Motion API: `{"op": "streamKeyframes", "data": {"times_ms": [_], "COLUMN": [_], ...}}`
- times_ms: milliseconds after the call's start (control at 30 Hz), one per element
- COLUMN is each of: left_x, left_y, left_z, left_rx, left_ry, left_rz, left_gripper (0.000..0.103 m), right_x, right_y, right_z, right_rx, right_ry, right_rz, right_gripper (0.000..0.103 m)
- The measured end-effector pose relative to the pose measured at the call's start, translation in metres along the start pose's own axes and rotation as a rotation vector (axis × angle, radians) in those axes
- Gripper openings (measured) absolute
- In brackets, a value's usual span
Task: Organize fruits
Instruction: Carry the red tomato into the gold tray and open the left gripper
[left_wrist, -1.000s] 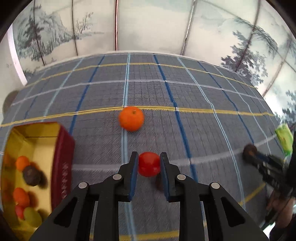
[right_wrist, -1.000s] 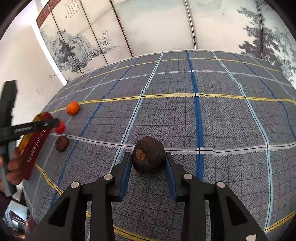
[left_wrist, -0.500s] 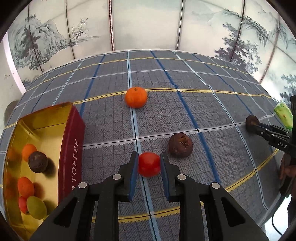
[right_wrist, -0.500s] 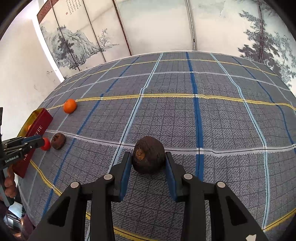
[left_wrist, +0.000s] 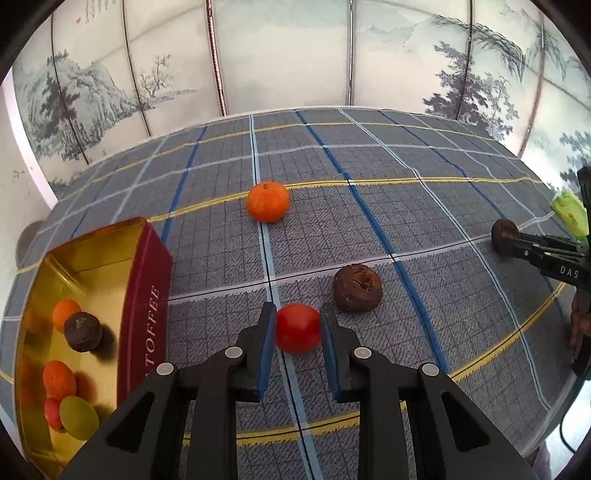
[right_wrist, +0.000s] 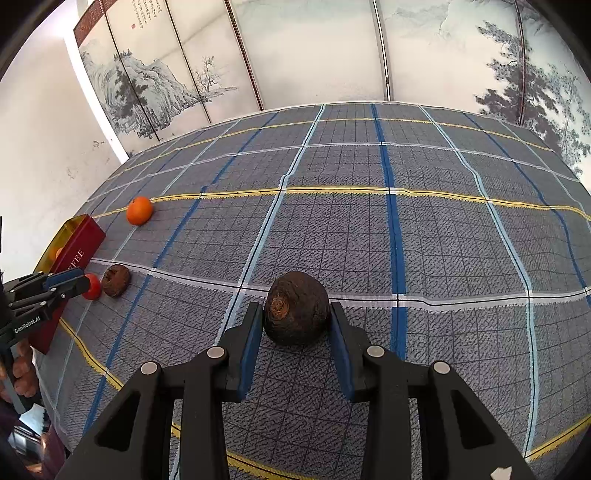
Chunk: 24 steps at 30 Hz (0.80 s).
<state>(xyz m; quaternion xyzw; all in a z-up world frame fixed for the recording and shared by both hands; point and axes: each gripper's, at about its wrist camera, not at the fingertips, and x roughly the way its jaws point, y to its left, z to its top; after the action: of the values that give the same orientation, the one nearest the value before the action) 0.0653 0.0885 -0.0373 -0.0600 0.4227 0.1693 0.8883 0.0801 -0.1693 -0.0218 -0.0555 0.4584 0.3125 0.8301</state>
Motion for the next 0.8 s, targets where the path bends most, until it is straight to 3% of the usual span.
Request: {"op": "streamKeyframes", "data": {"times_ms": [533,800], "left_x": [-0.056,-0.073], "left_y": [-0.021,-0.015], "left_z": [0.000,-0.003], "left_rx": [0.104,0.103], "left_ry": [-0.124,-0.154], "left_rz": [0.084,0.105], "left_gripper": [0.025,0.025], "right_x": [0.002,0.002], "right_y": [0.004,0.009], "right_z": [0.001,0.000], "right_rx": [-0.028,-0.051], "right_ry": [0.006,0.010], "right_rz": [-0.035,-0.064], "right_gripper": [0.034,0.034]}}
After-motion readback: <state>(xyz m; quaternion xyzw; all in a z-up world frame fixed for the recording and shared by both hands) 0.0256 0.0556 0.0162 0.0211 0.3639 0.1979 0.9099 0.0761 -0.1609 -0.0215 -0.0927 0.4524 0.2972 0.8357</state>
